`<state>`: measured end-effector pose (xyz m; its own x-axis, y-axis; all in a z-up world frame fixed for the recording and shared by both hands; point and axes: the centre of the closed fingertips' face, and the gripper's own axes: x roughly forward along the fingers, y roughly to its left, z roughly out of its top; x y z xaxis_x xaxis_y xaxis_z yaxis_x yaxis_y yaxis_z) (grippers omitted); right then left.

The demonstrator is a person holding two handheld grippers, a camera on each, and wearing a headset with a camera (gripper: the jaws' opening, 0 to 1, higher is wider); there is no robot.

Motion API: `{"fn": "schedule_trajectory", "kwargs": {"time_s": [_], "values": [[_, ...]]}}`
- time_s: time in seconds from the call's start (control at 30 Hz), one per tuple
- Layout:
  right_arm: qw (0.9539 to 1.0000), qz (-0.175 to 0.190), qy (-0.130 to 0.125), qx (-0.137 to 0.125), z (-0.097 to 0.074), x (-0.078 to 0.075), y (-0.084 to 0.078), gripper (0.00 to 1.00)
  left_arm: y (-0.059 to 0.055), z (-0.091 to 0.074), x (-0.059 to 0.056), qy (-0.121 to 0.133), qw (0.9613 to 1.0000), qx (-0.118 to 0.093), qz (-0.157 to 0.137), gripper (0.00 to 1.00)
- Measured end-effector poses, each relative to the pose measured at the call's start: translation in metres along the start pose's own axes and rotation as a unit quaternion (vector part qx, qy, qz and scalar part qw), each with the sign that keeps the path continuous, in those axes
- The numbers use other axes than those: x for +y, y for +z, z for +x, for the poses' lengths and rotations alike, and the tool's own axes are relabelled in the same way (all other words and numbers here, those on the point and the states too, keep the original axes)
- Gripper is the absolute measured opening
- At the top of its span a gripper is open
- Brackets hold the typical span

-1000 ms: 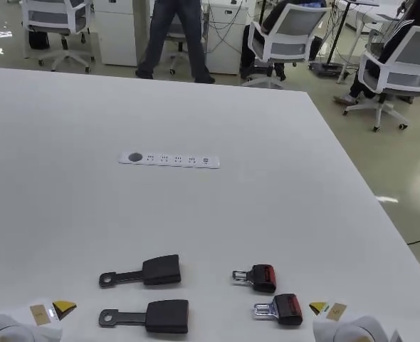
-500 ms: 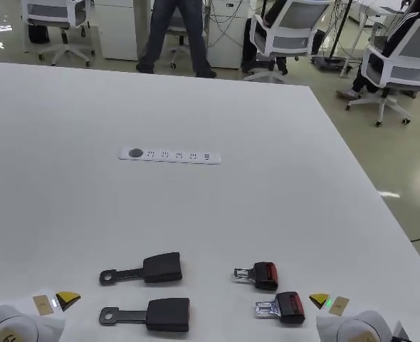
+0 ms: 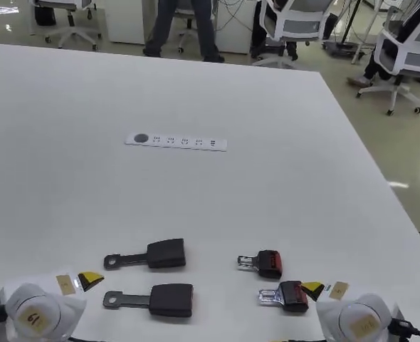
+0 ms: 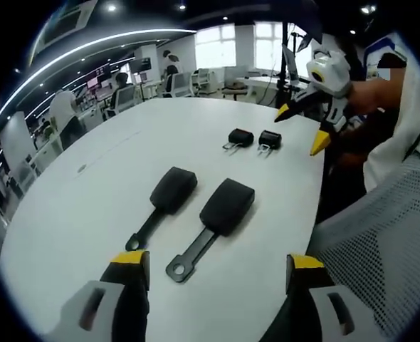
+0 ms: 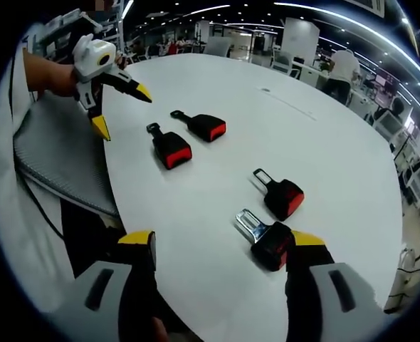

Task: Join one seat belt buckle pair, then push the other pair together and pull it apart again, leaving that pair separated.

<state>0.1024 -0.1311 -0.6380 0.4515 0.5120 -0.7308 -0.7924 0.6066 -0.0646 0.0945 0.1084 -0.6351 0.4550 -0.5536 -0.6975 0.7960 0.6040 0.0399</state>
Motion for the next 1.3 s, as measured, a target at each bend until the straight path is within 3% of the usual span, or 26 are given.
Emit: {"fn": "schedule_trajectory", "kwargs": {"time_s": [0.13, 0.23, 0.3, 0.37, 0.5, 0.6, 0.73, 0.8, 0.93, 1.07, 1.17, 1.3], "values": [[0.9999, -0.008, 0.012, -0.001, 0.005, -0.001, 0.002, 0.68, -0.003, 0.006, 0.000, -0.002, 0.9999, 0.011, 0.001, 0.69], [0.9997, -0.019, 0.015, 0.001, 0.006, -0.007, 0.003, 0.65, 0.001, 0.008, 0.000, -0.005, 0.9998, 0.018, 0.009, 0.66], [0.9994, -0.030, 0.019, 0.004, 0.007, -0.012, 0.002, 0.64, 0.004, 0.011, 0.001, -0.012, 0.9995, 0.016, 0.023, 0.62], [0.9990, -0.036, 0.025, 0.010, 0.009, -0.017, 0.001, 0.64, 0.004, 0.016, 0.001, -0.021, 0.9981, 0.030, 0.050, 0.56], [0.9957, -0.072, 0.052, 0.025, 0.013, -0.020, -0.001, 0.58, 0.005, 0.028, 0.003, -0.032, 0.9966, 0.041, 0.064, 0.55], [0.9927, -0.102, 0.051, 0.041, 0.016, -0.028, -0.004, 0.56, 0.012, 0.034, 0.002, -0.045, 0.9949, 0.045, 0.078, 0.55], [0.9895, -0.118, 0.063, 0.054, 0.019, -0.034, -0.007, 0.50, 0.018, 0.045, 0.005, -0.060, 0.9927, 0.049, 0.093, 0.52], [0.9878, -0.123, 0.074, 0.062, 0.022, -0.039, -0.010, 0.47, 0.016, 0.049, 0.002, -0.081, 0.9908, 0.064, 0.087, 0.49], [0.9853, -0.132, 0.082, 0.070, 0.024, -0.045, -0.015, 0.46, 0.022, 0.056, 0.004, -0.084, 0.9887, 0.069, 0.103, 0.45], [0.9831, -0.141, 0.087, 0.079, 0.026, -0.054, -0.024, 0.45, 0.024, 0.063, 0.002, -0.097, 0.9853, 0.078, 0.117, 0.43], [0.9818, -0.145, 0.087, 0.087, 0.025, -0.060, -0.029, 0.43, 0.020, 0.070, -0.002, -0.117, 0.9785, 0.095, 0.140, 0.43], [0.9791, -0.154, 0.095, 0.093, 0.023, -0.062, -0.032, 0.43, 0.021, 0.075, -0.005, -0.129, 0.9726, 0.109, 0.160, 0.43]]}}
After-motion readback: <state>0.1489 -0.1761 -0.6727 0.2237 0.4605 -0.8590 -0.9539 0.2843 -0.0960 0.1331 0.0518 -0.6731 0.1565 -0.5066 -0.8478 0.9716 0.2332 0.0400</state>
